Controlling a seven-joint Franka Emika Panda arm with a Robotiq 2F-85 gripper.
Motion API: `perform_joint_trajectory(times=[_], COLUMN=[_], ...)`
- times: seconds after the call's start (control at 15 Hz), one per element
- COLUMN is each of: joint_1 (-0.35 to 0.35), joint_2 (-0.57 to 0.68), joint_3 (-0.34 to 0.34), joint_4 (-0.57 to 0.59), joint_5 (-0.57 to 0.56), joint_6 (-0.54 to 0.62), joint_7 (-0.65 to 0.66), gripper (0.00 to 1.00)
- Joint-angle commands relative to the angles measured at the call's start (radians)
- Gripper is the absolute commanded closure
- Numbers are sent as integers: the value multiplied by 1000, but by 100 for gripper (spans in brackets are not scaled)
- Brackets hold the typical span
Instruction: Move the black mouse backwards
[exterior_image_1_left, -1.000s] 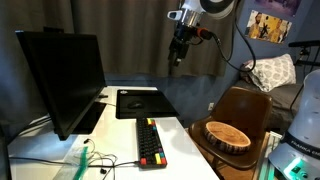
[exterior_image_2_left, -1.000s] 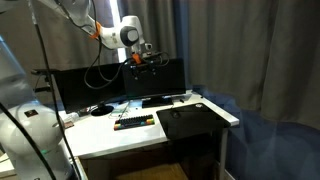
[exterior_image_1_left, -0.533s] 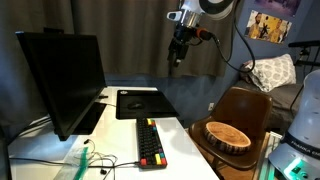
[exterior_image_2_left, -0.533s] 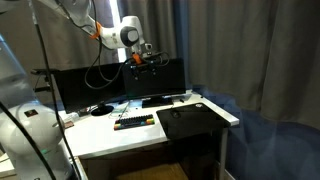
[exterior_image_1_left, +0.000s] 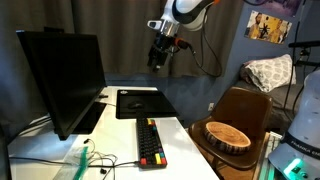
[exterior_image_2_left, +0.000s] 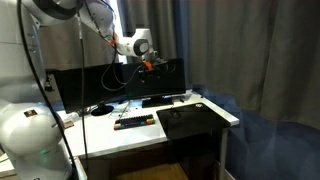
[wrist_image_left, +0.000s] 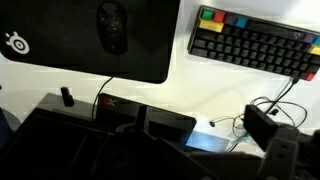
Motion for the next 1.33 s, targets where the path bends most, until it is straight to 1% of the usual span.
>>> perform_joint_trajectory(times=[0.0, 0.13, 0.27, 0.33, 0.6, 0.73, 0.87, 1.0, 1.07, 1.13, 1.27], joint_1=[-73, -112, -157, -177, -235, -279, -329, -380, -342, -361, -377], joint_2=[182, 256, 316, 343, 426, 463, 512, 563, 516, 534, 552], joint_3=[54, 83, 124, 143, 194, 235, 294, 356, 302, 325, 342], joint_4=[173, 227, 263, 276, 264, 254, 262, 280, 247, 250, 258], joint_5=[77, 104, 149, 166, 180, 200, 214, 218, 163, 165, 167], joint_6=[36, 75, 119, 141, 274, 351, 417, 448, 420, 432, 437], joint_7=[-79, -98, -142, -162, -216, -244, -287, -325, -250, -264, -276], gripper=[32, 47, 60, 68, 97, 100, 100, 100, 99, 99, 99])
